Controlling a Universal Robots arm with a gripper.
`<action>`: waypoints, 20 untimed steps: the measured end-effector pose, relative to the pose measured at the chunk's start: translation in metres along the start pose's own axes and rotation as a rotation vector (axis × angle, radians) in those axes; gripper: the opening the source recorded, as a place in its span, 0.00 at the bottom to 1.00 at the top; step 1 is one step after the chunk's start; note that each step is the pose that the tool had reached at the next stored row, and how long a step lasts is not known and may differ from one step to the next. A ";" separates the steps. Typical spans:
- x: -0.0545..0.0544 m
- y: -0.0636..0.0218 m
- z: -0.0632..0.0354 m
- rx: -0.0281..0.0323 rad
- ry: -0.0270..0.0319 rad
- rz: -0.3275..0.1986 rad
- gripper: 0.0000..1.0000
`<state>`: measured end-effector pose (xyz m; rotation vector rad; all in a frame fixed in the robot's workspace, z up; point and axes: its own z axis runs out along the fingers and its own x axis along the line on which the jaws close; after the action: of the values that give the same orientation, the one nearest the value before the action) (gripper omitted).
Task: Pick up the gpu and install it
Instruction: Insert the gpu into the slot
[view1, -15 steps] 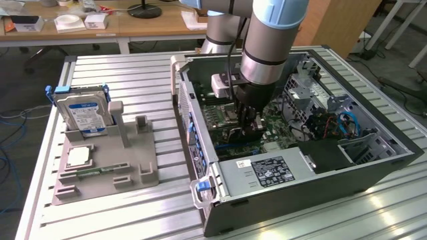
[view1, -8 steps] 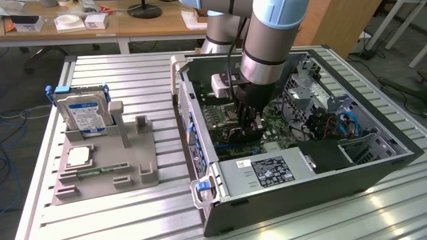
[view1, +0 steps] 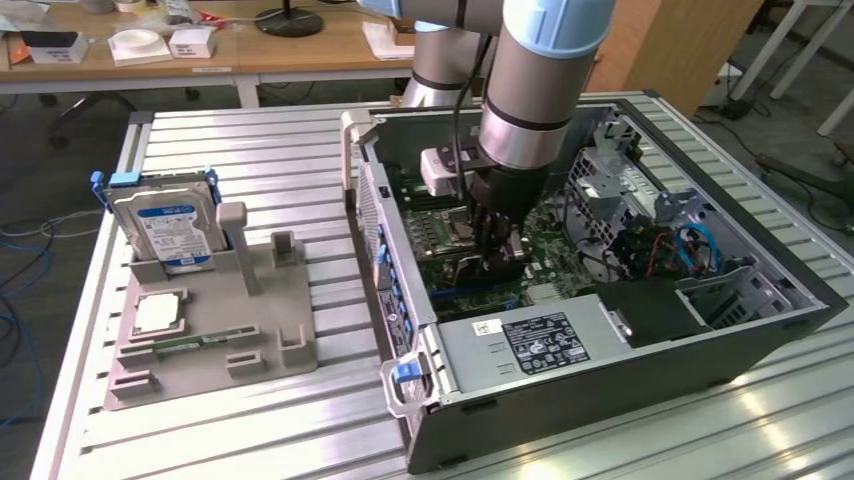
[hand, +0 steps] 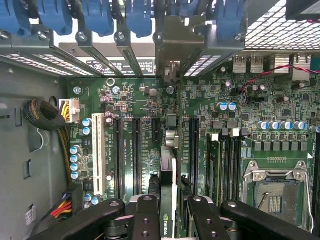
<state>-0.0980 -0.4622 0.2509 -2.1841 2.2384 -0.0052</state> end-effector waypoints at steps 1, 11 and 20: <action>0.000 0.0000 0.0000 -0.0001 0.0001 0.000 0.26; -0.002 -0.0002 0.0000 -0.0009 -0.0003 -0.022 0.26; -0.002 -0.0002 0.0001 -0.0011 -0.0006 -0.044 0.26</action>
<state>-0.0977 -0.4601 0.2508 -2.2336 2.1896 -0.0039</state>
